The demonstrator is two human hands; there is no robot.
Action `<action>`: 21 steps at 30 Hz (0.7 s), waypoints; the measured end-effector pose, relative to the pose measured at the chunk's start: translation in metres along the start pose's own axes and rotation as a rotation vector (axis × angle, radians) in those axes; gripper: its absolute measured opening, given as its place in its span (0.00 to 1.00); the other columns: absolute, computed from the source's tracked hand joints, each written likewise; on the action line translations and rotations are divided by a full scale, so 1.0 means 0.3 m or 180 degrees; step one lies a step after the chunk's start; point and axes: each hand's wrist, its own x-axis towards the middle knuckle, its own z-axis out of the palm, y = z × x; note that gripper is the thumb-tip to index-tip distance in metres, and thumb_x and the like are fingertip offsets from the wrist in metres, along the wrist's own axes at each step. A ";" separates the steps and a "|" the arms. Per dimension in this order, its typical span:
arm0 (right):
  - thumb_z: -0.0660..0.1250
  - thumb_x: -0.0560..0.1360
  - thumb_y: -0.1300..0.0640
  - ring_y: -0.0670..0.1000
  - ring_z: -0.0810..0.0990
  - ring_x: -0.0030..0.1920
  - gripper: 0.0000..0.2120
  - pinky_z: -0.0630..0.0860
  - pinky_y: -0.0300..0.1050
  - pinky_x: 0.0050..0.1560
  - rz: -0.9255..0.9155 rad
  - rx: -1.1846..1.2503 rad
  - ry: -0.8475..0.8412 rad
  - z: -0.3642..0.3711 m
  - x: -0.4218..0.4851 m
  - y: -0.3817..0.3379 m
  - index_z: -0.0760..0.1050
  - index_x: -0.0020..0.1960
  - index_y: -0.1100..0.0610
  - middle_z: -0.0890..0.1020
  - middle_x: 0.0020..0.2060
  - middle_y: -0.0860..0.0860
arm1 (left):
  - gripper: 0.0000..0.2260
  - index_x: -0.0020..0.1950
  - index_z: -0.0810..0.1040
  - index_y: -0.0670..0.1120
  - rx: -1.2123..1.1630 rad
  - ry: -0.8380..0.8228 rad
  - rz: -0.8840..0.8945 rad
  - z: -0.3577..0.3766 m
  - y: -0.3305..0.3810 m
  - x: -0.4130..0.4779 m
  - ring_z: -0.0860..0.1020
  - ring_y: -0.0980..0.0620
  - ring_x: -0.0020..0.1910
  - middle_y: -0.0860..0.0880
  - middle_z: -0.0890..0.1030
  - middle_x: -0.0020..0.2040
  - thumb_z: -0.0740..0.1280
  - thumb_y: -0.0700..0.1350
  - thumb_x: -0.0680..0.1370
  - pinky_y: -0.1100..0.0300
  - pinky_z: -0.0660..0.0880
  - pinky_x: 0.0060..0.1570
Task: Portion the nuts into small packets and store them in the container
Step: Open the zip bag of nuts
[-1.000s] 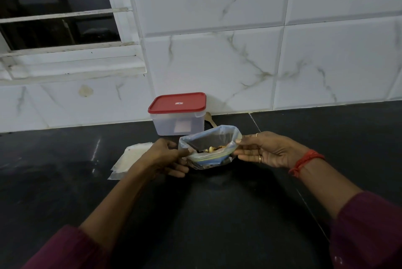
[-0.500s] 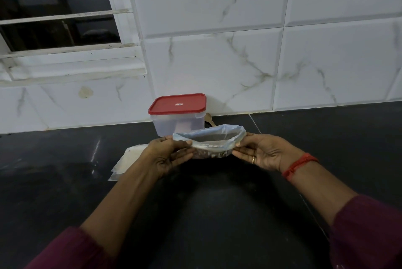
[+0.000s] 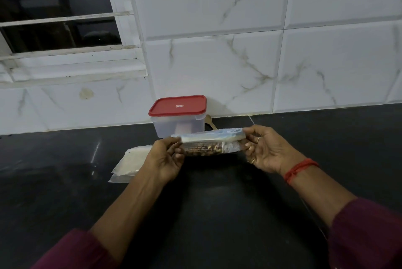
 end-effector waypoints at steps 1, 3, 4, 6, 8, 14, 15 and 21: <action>0.72 0.71 0.55 0.44 0.68 0.24 0.14 0.69 0.33 0.20 0.0020 0.0019 0.0005 -0.001 0.001 0.003 0.77 0.54 0.61 0.79 0.35 0.54 | 0.02 0.49 0.73 0.39 -0.0061 -0.0063 -0.0018 -0.003 -0.003 0.001 0.66 0.58 0.24 0.46 0.78 0.34 0.63 0.36 0.78 0.69 0.64 0.19; 0.73 0.73 0.51 0.43 0.66 0.23 0.16 0.68 0.32 0.19 -0.0004 -0.0169 0.0039 0.000 0.000 0.009 0.78 0.54 0.60 0.80 0.35 0.54 | 0.10 0.56 0.74 0.38 -0.0063 -0.0196 -0.0105 -0.005 -0.007 -0.006 0.63 0.58 0.24 0.44 0.78 0.37 0.64 0.40 0.77 0.68 0.62 0.19; 0.73 0.73 0.51 0.43 0.65 0.23 0.15 0.67 0.32 0.20 -0.0036 -0.0394 0.0065 0.003 -0.002 0.009 0.78 0.53 0.60 0.80 0.34 0.54 | 0.14 0.59 0.74 0.38 0.0130 -0.0226 -0.0134 -0.005 -0.003 -0.010 0.63 0.58 0.23 0.44 0.78 0.37 0.65 0.44 0.77 0.68 0.62 0.18; 0.73 0.75 0.53 0.41 0.63 0.22 0.14 0.66 0.31 0.20 -0.0137 -0.1046 0.0159 -0.001 -0.001 0.002 0.79 0.54 0.62 0.80 0.33 0.52 | 0.18 0.60 0.75 0.40 0.1137 -0.0083 -0.0134 -0.004 0.016 -0.016 0.63 0.58 0.20 0.46 0.77 0.31 0.68 0.52 0.78 0.67 0.63 0.18; 0.71 0.76 0.56 0.42 0.65 0.22 0.13 0.66 0.34 0.20 -0.0233 -0.1974 0.0280 -0.011 0.000 -0.017 0.79 0.58 0.62 0.78 0.30 0.50 | 0.17 0.59 0.77 0.43 0.2591 0.0171 -0.0072 -0.001 0.047 -0.032 0.65 0.57 0.21 0.48 0.75 0.29 0.71 0.52 0.77 0.65 0.66 0.20; 0.79 0.69 0.53 0.48 0.80 0.42 0.26 0.78 0.43 0.38 -0.0608 -0.5187 0.0236 -0.009 -0.048 -0.093 0.71 0.61 0.48 0.80 0.52 0.51 | 0.17 0.54 0.72 0.52 0.5604 0.0147 0.0280 0.011 0.128 -0.091 0.81 0.55 0.35 0.50 0.82 0.45 0.76 0.54 0.73 0.60 0.77 0.33; 0.80 0.68 0.52 0.48 0.81 0.46 0.27 0.78 0.44 0.44 -0.1108 -0.5619 0.0190 0.001 -0.055 -0.096 0.69 0.60 0.45 0.77 0.56 0.49 | 0.19 0.54 0.71 0.53 0.6024 0.0204 0.0714 0.015 0.127 -0.094 0.81 0.54 0.42 0.52 0.80 0.50 0.77 0.54 0.71 0.59 0.77 0.39; 0.74 0.73 0.52 0.45 0.69 0.65 0.11 0.72 0.45 0.52 -0.2308 -0.6581 -0.0514 0.078 -0.103 -0.049 0.79 0.51 0.38 0.67 0.64 0.43 | 0.11 0.40 0.78 0.61 0.6574 -0.1230 0.2352 0.054 0.058 -0.107 0.69 0.52 0.64 0.54 0.70 0.62 0.75 0.45 0.73 0.49 0.76 0.58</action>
